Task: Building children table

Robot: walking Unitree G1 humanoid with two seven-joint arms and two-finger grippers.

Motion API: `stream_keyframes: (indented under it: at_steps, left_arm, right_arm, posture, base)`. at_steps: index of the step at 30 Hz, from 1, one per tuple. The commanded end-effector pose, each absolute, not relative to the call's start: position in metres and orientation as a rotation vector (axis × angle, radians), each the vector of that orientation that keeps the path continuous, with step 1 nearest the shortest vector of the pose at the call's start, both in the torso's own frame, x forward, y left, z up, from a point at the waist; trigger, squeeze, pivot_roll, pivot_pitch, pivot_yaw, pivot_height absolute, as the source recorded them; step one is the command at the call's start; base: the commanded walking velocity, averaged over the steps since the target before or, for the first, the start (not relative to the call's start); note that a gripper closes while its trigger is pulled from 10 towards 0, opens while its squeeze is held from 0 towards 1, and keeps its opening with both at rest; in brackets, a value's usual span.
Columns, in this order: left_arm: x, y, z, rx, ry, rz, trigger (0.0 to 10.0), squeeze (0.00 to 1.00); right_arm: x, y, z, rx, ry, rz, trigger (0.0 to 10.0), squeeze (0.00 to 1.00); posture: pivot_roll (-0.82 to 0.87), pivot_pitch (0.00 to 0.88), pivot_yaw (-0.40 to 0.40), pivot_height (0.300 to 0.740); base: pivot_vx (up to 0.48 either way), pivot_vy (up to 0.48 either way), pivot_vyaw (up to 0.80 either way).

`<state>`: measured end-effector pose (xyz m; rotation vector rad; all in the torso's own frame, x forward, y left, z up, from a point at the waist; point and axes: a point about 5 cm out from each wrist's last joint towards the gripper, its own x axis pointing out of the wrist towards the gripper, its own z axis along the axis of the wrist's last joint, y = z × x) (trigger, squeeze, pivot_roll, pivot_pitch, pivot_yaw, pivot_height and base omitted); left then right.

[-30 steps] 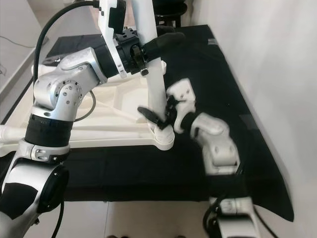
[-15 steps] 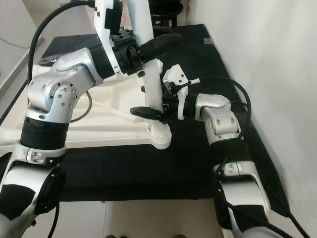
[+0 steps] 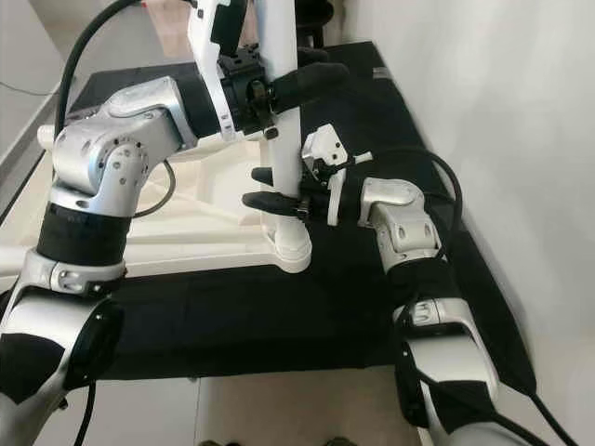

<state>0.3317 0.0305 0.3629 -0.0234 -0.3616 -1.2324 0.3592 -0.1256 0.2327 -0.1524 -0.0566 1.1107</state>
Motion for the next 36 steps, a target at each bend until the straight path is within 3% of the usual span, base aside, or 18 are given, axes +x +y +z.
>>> stream_keyframes:
  at_steps: [1, 4, 5, 6, 8, 19, 20, 21, 22, 23, 24, 31, 32, 36]
  left_arm:
    - [0.330, 0.013, 0.349, -0.042, -0.311, -1.286, 10.0, 1.00]
    - [0.333, 0.016, 0.349, -0.049, -0.314, -1.252, 10.0, 1.00]
    - [0.346, 0.034, 0.348, -0.088, -0.323, -1.181, 10.0, 0.00]
    - [0.346, 0.034, 0.348, -0.088, -0.323, -1.181, 10.0, 0.00]
    - [0.353, 0.044, 0.347, -0.119, -0.325, -1.151, 10.0, 0.00]
    - [0.358, 0.037, 0.340, -0.087, -0.308, -1.158, 10.0, 0.00]
    - [0.357, 0.036, 0.339, -0.070, -0.308, -1.176, 0.0, 0.00]
    - [0.357, 0.036, 0.339, -0.070, -0.308, -1.176, 0.0, 0.00]
    - [0.357, 0.035, 0.338, -0.061, -0.308, -1.184, 0.0, 0.00]
    - [0.357, 0.035, 0.338, -0.055, -0.309, -1.190, 0.0, 0.00]
    - [0.357, 0.035, 0.338, -0.050, -0.310, -1.195, 0.0, 0.00]
    - [0.355, 0.033, 0.338, -0.037, -0.312, -1.215, 0.0, 0.00]
    - [0.354, 0.032, 0.338, -0.034, -0.313, -1.220, 0.0, 0.00]
    - [0.349, 0.029, 0.338, -0.028, -0.317, -1.243, 0.0, 0.00]
  right_arm:
    - [0.354, -0.109, 0.202, -0.134, 0.081, 1.056, 0.0, 0.00]
    - [0.351, -0.108, 0.199, -0.145, 0.087, 1.033, 0.0, 0.00]
    - [0.336, -0.099, 0.174, -0.133, 0.197, 0.658, 0.0, 0.00]
    - [0.336, -0.099, 0.174, -0.133, 0.197, 0.658, 0.0, 0.00]
    - [0.320, -0.093, 0.166, -0.090, 0.231, 0.469, 0.0, 0.00]
    - [0.309, -0.077, 0.164, -0.042, 0.214, 0.401, 0.0, 0.00]
    - [0.303, -0.072, 0.165, -0.032, 0.222, 0.388, 0.0, 0.00]
    - [0.303, -0.072, 0.165, -0.032, 0.222, 0.388, 0.0, 0.00]
    - [0.301, -0.069, 0.167, -0.029, 0.222, 0.391, 4.1, 0.00]
    - [0.299, -0.067, 0.168, -0.029, 0.222, 0.393, 4.1, 0.00]
    - [0.299, -0.066, 0.169, -0.026, 0.217, 0.400, 10.0, 0.00]
    - [0.308, -0.063, 0.195, 0.058, 0.100, 0.567, 10.0, 0.00]
    - [0.311, -0.065, 0.203, 0.043, 0.059, 0.648, 10.0, 1.00]
    - [0.328, -0.088, 0.225, -0.009, -0.029, 0.932, 10.0, 1.00]
  posture:
    - [-0.06, 0.176, 0.079, 0.740]
    - [-0.06, 0.176, 0.079, 0.740]
    - [-0.07, 0.174, 0.066, 0.740]
    - [-0.07, 0.174, 0.066, 0.740]
    - [-0.07, 0.168, 0.072, 0.740]
    - [-0.07, 0.156, 0.080, 0.740]
    - [-0.07, 0.155, 0.081, 0.740]
    - [-0.07, 0.155, 0.081, 0.740]
    - [-0.06, 0.154, 0.081, 0.740]
    - [-0.06, 0.154, 0.082, 0.740]
    - [-0.06, 0.155, 0.084, 0.740]
    - [-0.06, 0.155, 0.082, 0.740]
    - [-0.05, 0.155, 0.082, 0.740]
    - [-0.05, 0.156, 0.082, 0.740]
  base:
    - [0.000, 0.000, 0.00]
    - [0.000, 0.000, 0.00]
    - [0.000, 0.000, 0.00]
    - [0.000, 0.000, 0.00]
    - [0.000, 0.000, 0.00]
    - [0.000, 0.000, 0.00]
    - [0.000, 0.000, 0.00]
    - [0.000, 0.000, 0.00]
    - [0.000, 0.000, 0.00]
    - [0.000, 0.000, 0.00]
    - [0.000, 0.000, 0.00]
    - [0.000, 0.000, 0.00]
    - [0.000, 0.000, 0.00]
    - [0.000, 0.000, 0.00]
